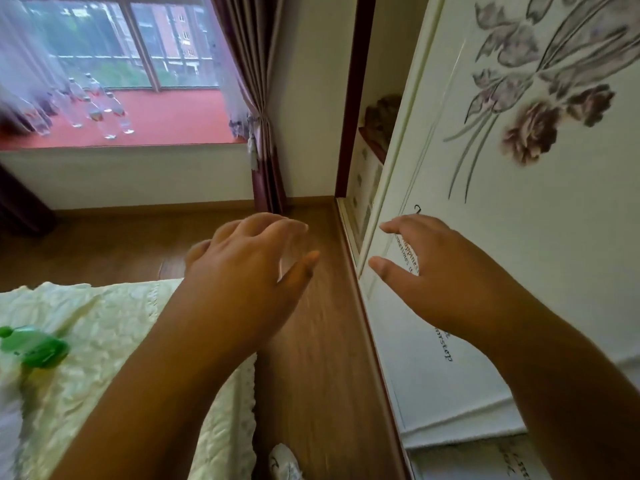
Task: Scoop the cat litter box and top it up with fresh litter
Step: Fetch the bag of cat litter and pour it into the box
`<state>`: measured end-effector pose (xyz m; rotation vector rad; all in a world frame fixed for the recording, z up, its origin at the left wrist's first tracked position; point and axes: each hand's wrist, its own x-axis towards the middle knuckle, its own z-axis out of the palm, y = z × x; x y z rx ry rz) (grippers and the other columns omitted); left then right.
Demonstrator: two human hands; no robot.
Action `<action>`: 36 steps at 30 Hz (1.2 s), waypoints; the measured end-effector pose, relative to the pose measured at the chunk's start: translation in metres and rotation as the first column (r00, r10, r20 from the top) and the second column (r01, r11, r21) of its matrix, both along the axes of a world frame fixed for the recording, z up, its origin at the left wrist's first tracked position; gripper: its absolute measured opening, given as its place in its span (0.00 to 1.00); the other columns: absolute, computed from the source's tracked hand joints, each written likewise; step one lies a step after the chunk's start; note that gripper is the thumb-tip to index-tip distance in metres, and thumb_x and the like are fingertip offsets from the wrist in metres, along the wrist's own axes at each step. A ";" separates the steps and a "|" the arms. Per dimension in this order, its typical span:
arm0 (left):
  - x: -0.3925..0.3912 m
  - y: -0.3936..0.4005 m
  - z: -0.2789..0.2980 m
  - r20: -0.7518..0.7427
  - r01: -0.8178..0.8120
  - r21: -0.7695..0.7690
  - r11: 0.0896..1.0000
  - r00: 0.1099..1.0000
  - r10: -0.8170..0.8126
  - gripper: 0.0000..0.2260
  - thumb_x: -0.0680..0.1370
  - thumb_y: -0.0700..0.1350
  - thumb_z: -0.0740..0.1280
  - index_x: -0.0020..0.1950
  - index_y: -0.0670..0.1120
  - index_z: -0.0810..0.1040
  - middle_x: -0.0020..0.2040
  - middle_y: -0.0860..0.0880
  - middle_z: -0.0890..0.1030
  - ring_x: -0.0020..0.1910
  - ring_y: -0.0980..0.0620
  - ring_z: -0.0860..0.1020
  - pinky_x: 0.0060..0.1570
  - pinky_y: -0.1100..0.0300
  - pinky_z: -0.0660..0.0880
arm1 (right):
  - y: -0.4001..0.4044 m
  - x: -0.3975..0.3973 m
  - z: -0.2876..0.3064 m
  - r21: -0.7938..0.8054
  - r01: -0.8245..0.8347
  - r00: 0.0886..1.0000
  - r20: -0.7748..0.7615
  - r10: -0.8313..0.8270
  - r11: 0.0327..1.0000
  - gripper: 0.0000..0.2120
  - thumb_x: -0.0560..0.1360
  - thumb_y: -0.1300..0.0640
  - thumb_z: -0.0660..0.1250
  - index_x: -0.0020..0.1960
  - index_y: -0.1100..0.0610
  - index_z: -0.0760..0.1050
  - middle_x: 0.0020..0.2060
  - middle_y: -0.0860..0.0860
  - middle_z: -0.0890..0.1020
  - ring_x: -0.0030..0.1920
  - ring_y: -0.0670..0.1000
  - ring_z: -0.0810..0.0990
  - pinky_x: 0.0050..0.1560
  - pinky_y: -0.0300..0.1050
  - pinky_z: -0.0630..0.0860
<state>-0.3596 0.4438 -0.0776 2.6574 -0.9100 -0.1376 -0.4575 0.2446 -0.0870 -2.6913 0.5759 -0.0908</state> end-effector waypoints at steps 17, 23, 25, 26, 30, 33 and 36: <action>0.199 0.031 -0.021 -0.006 -0.235 0.026 0.972 0.972 0.236 0.27 0.76 0.70 0.49 0.73 0.66 0.65 0.75 0.63 0.67 0.76 0.54 0.63 0.72 0.47 0.61 | -0.002 0.241 -0.022 0.042 -0.227 0.973 0.053 0.224 0.973 0.26 0.79 0.40 0.63 0.75 0.43 0.64 0.75 0.43 0.66 0.73 0.46 0.66 0.65 0.42 0.65; 0.261 -0.004 -0.021 0.022 -0.340 0.070 0.938 0.941 0.339 0.25 0.78 0.68 0.51 0.74 0.65 0.65 0.75 0.62 0.66 0.76 0.54 0.62 0.71 0.48 0.61 | -0.046 0.330 -0.028 0.100 -0.313 0.949 0.074 0.307 0.944 0.26 0.79 0.40 0.64 0.75 0.44 0.64 0.73 0.43 0.68 0.70 0.47 0.69 0.66 0.48 0.73; 0.285 -0.026 -0.018 0.037 -0.358 0.082 0.930 0.934 0.356 0.25 0.78 0.68 0.51 0.74 0.65 0.65 0.75 0.62 0.66 0.76 0.55 0.62 0.72 0.49 0.61 | -0.068 0.360 -0.029 0.112 -0.338 0.941 0.063 0.332 0.935 0.26 0.79 0.40 0.63 0.75 0.44 0.64 0.73 0.43 0.68 0.70 0.47 0.69 0.65 0.47 0.72; 0.298 -0.039 -0.016 0.044 -0.362 0.086 0.928 0.932 0.359 0.25 0.78 0.68 0.51 0.74 0.65 0.65 0.75 0.63 0.66 0.76 0.55 0.62 0.72 0.49 0.61 | -0.079 0.376 -0.029 0.112 -0.348 0.937 0.058 0.343 0.931 0.26 0.79 0.40 0.63 0.75 0.44 0.64 0.73 0.43 0.68 0.70 0.47 0.69 0.65 0.46 0.72; 0.347 -0.091 -0.011 0.069 -0.370 0.067 0.927 0.928 0.366 0.24 0.79 0.68 0.50 0.74 0.65 0.65 0.75 0.62 0.66 0.76 0.55 0.63 0.71 0.49 0.61 | -0.125 0.435 -0.021 0.102 -0.385 0.923 0.039 0.383 0.917 0.27 0.79 0.39 0.62 0.75 0.43 0.64 0.74 0.43 0.67 0.71 0.47 0.68 0.65 0.48 0.71; 0.376 -0.120 -0.014 0.049 -0.384 0.040 0.922 0.923 0.382 0.24 0.79 0.69 0.50 0.74 0.65 0.65 0.75 0.62 0.67 0.76 0.55 0.63 0.72 0.49 0.61 | -0.154 0.474 -0.018 0.082 -0.405 0.914 0.010 0.405 0.911 0.27 0.79 0.38 0.62 0.75 0.43 0.63 0.74 0.44 0.67 0.71 0.49 0.68 0.68 0.53 0.71; 0.401 -0.140 -0.018 0.039 -0.380 0.064 0.923 0.925 0.379 0.28 0.76 0.71 0.46 0.74 0.65 0.65 0.75 0.62 0.67 0.75 0.56 0.63 0.71 0.50 0.62 | -0.175 0.506 -0.016 0.071 -0.408 0.913 0.003 0.409 0.910 0.27 0.78 0.38 0.62 0.75 0.44 0.64 0.73 0.44 0.67 0.72 0.50 0.68 0.68 0.57 0.71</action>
